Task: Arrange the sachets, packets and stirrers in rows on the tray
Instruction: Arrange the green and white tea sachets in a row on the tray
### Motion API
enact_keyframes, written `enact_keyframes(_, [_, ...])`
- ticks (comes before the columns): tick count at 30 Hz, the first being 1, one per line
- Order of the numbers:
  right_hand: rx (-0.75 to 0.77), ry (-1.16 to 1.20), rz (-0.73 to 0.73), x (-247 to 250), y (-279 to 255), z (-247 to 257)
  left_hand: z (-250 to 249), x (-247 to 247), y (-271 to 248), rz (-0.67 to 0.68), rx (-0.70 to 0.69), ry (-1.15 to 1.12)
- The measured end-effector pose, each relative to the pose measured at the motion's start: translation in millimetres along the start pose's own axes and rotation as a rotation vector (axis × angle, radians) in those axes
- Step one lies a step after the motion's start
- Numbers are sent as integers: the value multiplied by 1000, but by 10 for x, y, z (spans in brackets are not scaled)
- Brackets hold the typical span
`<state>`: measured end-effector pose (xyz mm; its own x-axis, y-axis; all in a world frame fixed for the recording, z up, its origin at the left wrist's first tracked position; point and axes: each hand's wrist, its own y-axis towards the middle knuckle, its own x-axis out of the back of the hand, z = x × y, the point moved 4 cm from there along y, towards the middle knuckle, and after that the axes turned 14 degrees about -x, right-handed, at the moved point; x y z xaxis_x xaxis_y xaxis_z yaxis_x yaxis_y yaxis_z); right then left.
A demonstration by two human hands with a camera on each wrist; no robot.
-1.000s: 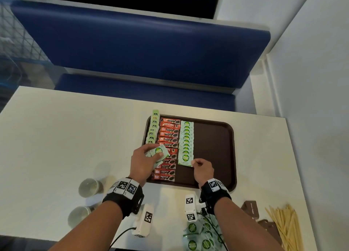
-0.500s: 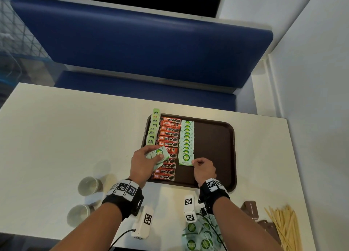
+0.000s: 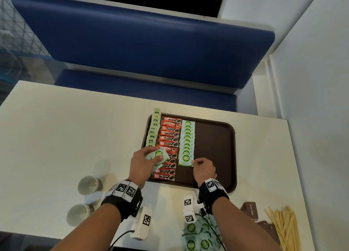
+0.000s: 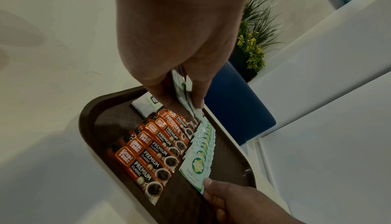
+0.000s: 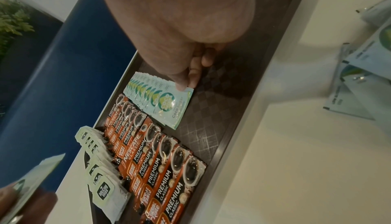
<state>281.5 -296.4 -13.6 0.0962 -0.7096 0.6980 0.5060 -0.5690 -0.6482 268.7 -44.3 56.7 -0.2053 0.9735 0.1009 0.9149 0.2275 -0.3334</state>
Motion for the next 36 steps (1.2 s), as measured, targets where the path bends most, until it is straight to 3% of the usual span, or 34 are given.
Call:
enact_keyframes(7, [-4, 14, -6, 28, -45, 12, -20, -26, -5, 8, 10, -16])
enact_keyframes(11, [92, 241, 4, 139, -135, 107, -94, -135, -25, 126, 21, -42])
enact_keyframes(14, [170, 439, 321, 222, -324, 272, -171, -209, -39, 197, -24, -19])
enact_keyframes(16, [208, 380, 549, 301, -487, 383, -199, -248, -35, 212, -44, 4])
enact_keyframes(18, [302, 314, 614, 385, -552, 434, -207, -265, -18, 203, -61, 41])
enact_keyframes(21, [378, 287, 592, 452, -486, 441, -193, -251, 19, 156, -79, 96])
enact_keyframes(29, [353, 219, 622, 476, -339, 317, -161, -214, 20, 134, -113, 203])
enact_keyframes(33, [190, 386, 415, 414, -62, 74, -100, -103, 24, 50, -92, 182])
enact_keyframes(36, [112, 368, 307, 259, 18, -71, -76, -66, 9, 51, -67, 177])
